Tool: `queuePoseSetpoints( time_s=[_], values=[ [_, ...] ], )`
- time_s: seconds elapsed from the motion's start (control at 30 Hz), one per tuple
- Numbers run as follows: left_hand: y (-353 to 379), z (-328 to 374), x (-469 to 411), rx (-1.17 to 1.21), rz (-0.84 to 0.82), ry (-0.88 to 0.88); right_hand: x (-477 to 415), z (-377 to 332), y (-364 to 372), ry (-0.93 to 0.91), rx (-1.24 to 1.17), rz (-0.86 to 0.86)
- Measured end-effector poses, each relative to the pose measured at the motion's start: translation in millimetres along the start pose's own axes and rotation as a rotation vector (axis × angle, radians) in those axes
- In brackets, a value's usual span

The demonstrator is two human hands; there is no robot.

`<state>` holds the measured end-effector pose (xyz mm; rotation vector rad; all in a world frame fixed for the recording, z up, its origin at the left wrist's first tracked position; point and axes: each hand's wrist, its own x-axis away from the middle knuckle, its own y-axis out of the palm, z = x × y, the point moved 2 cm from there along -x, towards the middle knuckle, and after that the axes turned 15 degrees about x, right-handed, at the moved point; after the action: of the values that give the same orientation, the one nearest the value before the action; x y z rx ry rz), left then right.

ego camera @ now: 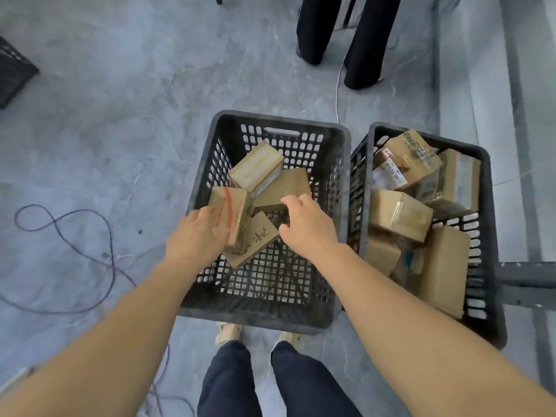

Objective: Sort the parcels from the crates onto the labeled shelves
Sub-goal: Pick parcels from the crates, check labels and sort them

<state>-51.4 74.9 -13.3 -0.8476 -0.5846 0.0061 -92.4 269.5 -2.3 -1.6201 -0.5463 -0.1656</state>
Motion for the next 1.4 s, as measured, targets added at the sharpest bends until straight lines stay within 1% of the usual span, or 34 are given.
queuePoseSetpoints(
  time_s=[0.1, 0.27, 0.37, 0.47, 0.57, 0.63, 0.73, 0.8, 0.87, 0.97, 1.03, 1.13, 1.2, 1.3, 1.4],
  values=[
    [16.0, -15.5, -20.7, -0.022, -0.06, -0.039, -10.8, 1.1, 21.8, 0.021, -0.017, -0.04],
    [34.1, -38.1, -57.1, 0.0, -0.107, -0.095, -34.7, -3.9, 53.6, 0.045, -0.025, -0.103],
    [46.6, -46.0, -69.8, 0.023, -0.129, -0.089, -47.2, -14.9, 70.4, 0.042, -0.049, -0.141],
    [56.0, -51.1, -76.9, 0.088, -0.113, -0.1, -55.7, -29.5, 84.3, 0.004, -0.098, -0.209],
    [58.7, -51.6, -83.1, 0.168, -0.062, -0.121, -59.6, -41.9, 94.1, -0.056, -0.169, -0.3],
    [59.2, -49.1, -85.7, 0.227, -0.059, -0.167, -59.7, -47.6, 99.5, -0.101, -0.186, -0.362],
    [59.7, -45.2, -89.5, 0.25, -0.068, -0.265, -59.1, -50.0, 109.7, -0.135, -0.137, -0.419],
    [59.4, -43.6, -91.5, 0.277, -0.06, -0.301, -59.2, -47.1, 115.7, -0.103, -0.099, -0.425],
    [60.7, -42.7, -90.4, 0.326, -0.091, -0.291, -58.6, -42.3, 117.6, -0.054, -0.108, -0.408],
    [65.8, -43.4, -85.1, 0.425, -0.174, -0.214, -58.2, -35.8, 116.3, 0.012, -0.221, -0.384],
    [70.5, -41.9, -81.4, 0.543, -0.236, -0.193, -58.8, -30.1, 118.6, 0.093, -0.317, -0.359],
    [77.9, -33.5, -72.3, 0.689, -0.339, -0.197, -57.9, -22.1, 126.3, 0.223, -0.407, -0.359],
    [80.8, -28.5, -67.4, 0.771, -0.378, -0.237, -56.8, -17.4, 131.3, 0.277, -0.443, -0.36],
    [80.1, -26.9, -61.4, 0.81, -0.391, -0.266, -53.6, -9.7, 132.4, 0.321, -0.503, -0.328],
    [69.3, -28.0, -54.6, 0.784, -0.32, -0.24, -43.0, -3.9, 123.9, 0.309, -0.639, -0.326]
  ],
)
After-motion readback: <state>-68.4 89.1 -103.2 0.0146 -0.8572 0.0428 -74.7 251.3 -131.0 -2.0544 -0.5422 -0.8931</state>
